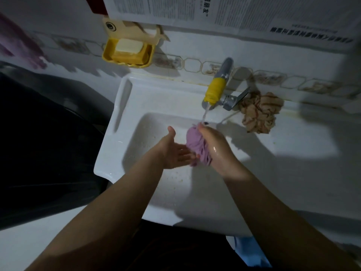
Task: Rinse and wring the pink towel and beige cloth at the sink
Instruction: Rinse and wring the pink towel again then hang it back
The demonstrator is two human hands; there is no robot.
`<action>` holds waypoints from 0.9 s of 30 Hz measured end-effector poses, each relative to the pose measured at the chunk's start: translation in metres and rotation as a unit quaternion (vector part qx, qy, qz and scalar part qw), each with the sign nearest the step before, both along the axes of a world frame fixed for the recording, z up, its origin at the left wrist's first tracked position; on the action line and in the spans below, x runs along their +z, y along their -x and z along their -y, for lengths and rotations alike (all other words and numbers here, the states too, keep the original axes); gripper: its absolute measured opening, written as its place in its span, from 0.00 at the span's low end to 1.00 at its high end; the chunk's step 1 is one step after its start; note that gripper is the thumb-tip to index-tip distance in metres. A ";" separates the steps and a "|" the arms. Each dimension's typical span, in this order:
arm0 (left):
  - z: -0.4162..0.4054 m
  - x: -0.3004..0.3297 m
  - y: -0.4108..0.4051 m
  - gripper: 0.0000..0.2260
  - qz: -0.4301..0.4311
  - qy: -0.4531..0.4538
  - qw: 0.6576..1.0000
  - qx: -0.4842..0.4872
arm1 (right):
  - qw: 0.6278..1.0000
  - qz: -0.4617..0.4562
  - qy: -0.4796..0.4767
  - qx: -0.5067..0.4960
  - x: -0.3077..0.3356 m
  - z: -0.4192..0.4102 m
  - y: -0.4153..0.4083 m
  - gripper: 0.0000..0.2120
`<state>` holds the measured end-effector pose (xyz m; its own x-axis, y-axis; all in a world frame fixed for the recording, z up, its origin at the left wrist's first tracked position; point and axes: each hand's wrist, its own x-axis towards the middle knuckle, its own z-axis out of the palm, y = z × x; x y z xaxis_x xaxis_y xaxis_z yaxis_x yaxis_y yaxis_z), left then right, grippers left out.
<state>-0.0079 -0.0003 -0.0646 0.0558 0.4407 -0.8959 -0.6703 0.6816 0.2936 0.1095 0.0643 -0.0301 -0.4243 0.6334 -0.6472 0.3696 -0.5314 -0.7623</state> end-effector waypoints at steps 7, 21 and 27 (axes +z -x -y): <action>-0.024 0.016 0.002 0.08 -0.016 -0.096 0.993 0.065 | 0.991 0.023 0.002 0.130 -0.032 0.031 -0.043 0.07; -0.014 0.040 0.036 0.06 -0.209 -0.226 0.947 -0.088 | 0.996 0.063 -0.048 0.043 -0.067 -0.040 -0.026 0.17; -0.033 0.022 0.001 0.13 -0.233 -0.104 0.962 0.097 | 0.985 -0.172 0.009 -0.012 -0.013 -0.026 0.009 0.26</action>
